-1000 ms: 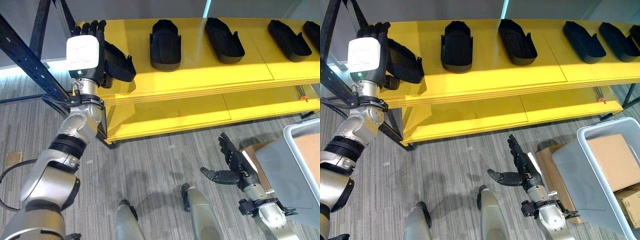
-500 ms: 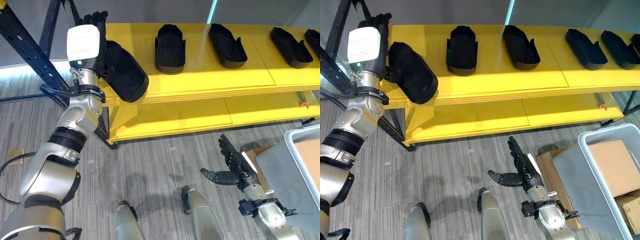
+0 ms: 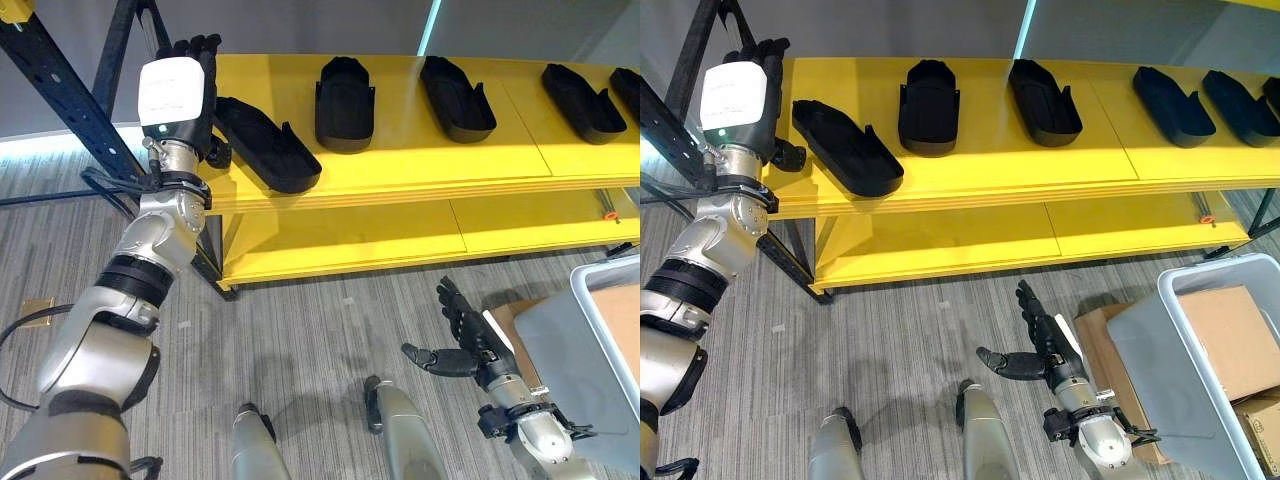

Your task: Move parts from the plastic box to the shelf.

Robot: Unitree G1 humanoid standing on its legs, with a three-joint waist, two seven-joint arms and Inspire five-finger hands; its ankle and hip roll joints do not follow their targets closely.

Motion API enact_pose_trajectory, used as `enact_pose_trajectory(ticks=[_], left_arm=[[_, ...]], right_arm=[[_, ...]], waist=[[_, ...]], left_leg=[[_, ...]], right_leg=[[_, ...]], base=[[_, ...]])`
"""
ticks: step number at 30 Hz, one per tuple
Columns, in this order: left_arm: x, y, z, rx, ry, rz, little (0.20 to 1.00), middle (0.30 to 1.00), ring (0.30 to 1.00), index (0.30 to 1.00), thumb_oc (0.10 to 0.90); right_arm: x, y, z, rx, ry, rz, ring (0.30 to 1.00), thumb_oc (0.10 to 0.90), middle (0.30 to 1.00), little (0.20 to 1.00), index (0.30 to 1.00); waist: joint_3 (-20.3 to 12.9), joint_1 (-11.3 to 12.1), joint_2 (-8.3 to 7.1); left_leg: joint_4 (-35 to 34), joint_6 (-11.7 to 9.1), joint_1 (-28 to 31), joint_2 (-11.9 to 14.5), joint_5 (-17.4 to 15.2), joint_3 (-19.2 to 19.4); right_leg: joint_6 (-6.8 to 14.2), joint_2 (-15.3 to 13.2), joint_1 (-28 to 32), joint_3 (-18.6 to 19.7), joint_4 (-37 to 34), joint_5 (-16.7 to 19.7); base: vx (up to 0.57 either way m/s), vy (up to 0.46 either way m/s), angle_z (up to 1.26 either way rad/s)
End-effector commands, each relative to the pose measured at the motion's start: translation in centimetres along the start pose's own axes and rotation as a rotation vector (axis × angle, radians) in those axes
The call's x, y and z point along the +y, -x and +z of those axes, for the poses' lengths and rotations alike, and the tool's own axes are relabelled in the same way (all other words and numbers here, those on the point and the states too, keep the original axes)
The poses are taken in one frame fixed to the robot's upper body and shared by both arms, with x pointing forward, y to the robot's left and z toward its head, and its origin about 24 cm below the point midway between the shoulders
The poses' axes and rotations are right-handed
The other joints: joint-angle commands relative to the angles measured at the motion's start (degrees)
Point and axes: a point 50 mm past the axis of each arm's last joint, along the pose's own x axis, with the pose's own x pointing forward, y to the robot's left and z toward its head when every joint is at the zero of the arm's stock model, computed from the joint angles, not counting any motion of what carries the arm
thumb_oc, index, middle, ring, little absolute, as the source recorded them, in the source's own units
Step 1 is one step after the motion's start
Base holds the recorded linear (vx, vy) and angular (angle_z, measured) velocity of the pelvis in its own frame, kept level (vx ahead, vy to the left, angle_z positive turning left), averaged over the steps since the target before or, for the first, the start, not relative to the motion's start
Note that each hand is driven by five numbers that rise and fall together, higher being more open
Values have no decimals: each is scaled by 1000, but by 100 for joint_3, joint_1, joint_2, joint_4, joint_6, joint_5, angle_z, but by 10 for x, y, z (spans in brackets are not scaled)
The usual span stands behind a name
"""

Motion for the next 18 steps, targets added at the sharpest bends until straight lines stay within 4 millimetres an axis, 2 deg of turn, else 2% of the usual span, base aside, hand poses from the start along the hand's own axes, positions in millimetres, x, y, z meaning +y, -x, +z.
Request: enact_pose_trajectory(ticks=[1,6,7,8,9,11,13,15,16,18], left_arm=[[50,-14,7,-84,36,205,1000,1000,1000,1000,900],[38,19,-1,-86,236,186,1000,1000,1000,1000,900],[35,25,-2,-81,304,172,1000,1000,1000,1000,900],[28,44,-3,-71,501,161,1000,1000,1000,1000,900],[28,45,-3,-69,501,161,1000,1000,1000,1000,900],[22,60,-6,-52,578,131,1000,1000,1000,1000,900],[15,78,-5,-35,752,102,1000,1000,1000,1000,900],[-6,114,-8,73,1163,14,1000,1000,1000,1000,900],[-5,115,-9,74,1163,14,1000,1000,1000,1000,900],[-15,129,-9,121,1219,-22,1000,1000,1000,1000,900]], right_arm=[[-11,-6,39,-213,38,-36,1000,900,1000,1000,1000],[-13,-7,39,-217,18,-64,1000,900,1000,1000,1000],[-14,-8,38,-215,7,-69,1000,900,1000,1000,1000],[-14,-9,39,-219,-6,-68,1000,900,1000,1000,1000],[-14,-9,39,-218,-5,-66,1000,900,1000,1000,1000],[-17,-9,37,-223,-87,-100,1000,900,1000,1000,1000],[-19,-10,36,-224,-116,-126,1000,900,1000,1000,1000],[-20,-10,35,-232,-214,-169,1000,900,1000,1000,1000],[-20,-10,34,-232,-214,-168,1000,900,1000,1000,1000],[-18,-11,35,-233,-233,-160,1000,900,1000,1000,1000]], waist=[[-350,63,65],[-320,148,105],[-323,160,120],[-314,201,147],[-327,189,157],[-334,198,188],[-333,205,209],[-354,212,271],[-353,207,271],[-345,218,281]], left_leg=[[-671,254,-3,56,565,-113],[-819,248,213,66,594,-65],[-857,248,262,72,605,-60],[-884,249,368,78,587,-49],[-912,252,360,80,619,-49],[-948,252,423,96,635,-29],[-998,253,532,97,646,-1],[-1126,252,720,87,689,28],[-1133,252,732,88,691,32],[-1176,251,835,86,700,51]], right_leg=[[186,-202,808,199,-484,-159],[167,-186,982,225,-583,-137],[165,-179,1013,229,-611,-129],[156,-171,1095,252,-647,-135],[153,-165,1085,250,-669,-106],[155,-158,1161,247,-737,-80],[156,-153,1258,258,-800,-61],[153,-139,1428,279,-938,-2],[153,-138,1438,280,-945,0],[162,-135,1536,279,-1014,26]], base=[[-3,-6,5],[4,-6,0],[21,-11,5],[0,0,0],[13,3,-6],[0,0,0],[24,0,-7],[29,16,-7],[23,12,-3],[29,5,-6]])
